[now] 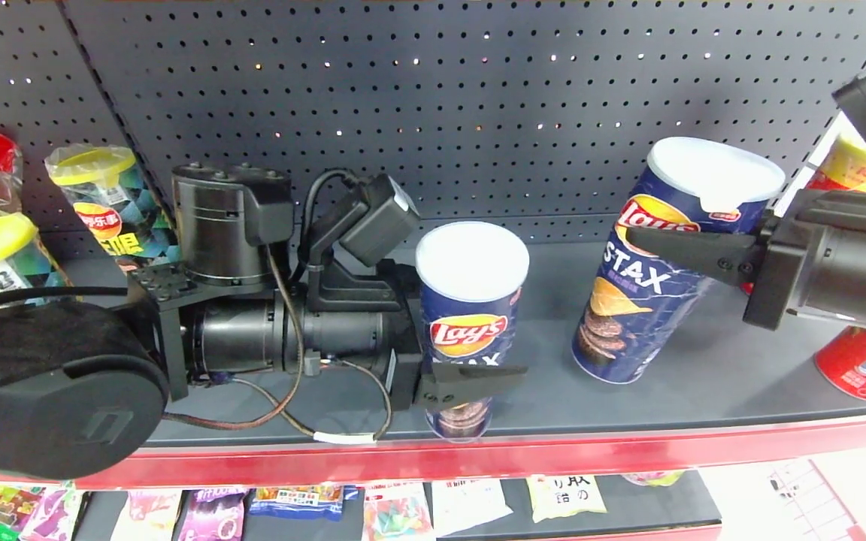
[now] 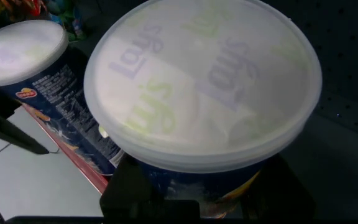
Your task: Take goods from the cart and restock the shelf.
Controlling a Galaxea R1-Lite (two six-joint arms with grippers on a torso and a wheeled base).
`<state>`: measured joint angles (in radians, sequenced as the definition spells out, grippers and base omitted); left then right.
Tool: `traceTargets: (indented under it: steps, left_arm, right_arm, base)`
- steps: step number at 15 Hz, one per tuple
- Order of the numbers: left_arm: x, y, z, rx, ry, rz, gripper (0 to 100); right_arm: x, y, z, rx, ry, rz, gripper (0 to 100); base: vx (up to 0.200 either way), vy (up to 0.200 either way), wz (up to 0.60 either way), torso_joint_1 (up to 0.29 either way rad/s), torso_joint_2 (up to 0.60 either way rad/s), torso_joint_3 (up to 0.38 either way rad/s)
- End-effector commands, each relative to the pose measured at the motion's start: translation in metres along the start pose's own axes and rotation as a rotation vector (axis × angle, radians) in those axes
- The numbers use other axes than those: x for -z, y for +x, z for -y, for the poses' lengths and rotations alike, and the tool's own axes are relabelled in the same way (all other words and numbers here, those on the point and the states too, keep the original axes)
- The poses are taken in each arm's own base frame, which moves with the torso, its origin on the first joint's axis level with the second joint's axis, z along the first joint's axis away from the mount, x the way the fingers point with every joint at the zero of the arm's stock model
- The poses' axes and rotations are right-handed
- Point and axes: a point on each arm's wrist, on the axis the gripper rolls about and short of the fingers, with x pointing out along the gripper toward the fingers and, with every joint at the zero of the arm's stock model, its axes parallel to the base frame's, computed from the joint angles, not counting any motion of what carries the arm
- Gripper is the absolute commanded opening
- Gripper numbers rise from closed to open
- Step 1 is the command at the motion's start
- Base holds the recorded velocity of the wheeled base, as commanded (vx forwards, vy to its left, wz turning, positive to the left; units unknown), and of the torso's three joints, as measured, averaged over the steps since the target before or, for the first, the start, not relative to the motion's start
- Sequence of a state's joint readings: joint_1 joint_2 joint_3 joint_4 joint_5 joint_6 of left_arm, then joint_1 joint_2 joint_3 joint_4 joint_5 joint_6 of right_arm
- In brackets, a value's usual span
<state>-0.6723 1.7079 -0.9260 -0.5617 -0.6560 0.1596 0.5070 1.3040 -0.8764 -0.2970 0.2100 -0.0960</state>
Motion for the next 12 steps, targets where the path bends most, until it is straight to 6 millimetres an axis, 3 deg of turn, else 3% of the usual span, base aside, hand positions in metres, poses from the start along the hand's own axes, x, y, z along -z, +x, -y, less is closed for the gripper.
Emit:
traceTargets:
  steps: [1, 4, 12]
  left_arm:
    - [-0.003, -0.003, 0.001, -0.003, 0.008, 0.01, 100]
    - [0.003, -0.021, 0.009, -0.034, -0.005, -0.005, 100]
    - [0.018, -0.085, 0.059, -0.199, -0.069, -0.019, 100]
  right_arm:
    - [0.002, 0.007, -0.001, -0.01, -0.011, -0.016, 0]
    - [0.002, 0.023, -0.003, -0.039, -0.023, -0.03, 0]
    - [-0.003, 0.096, 0.002, -0.097, -0.023, -0.029, 0]
  base:
    - [0.0, 0.0, 0.0, 0.0, 0.0, 0.0]
    - [0.0, 0.0, 0.0, 0.0, 0.0, 0.0]
    - [0.0, 0.0, 0.0, 0.0, 0.0, 0.0]
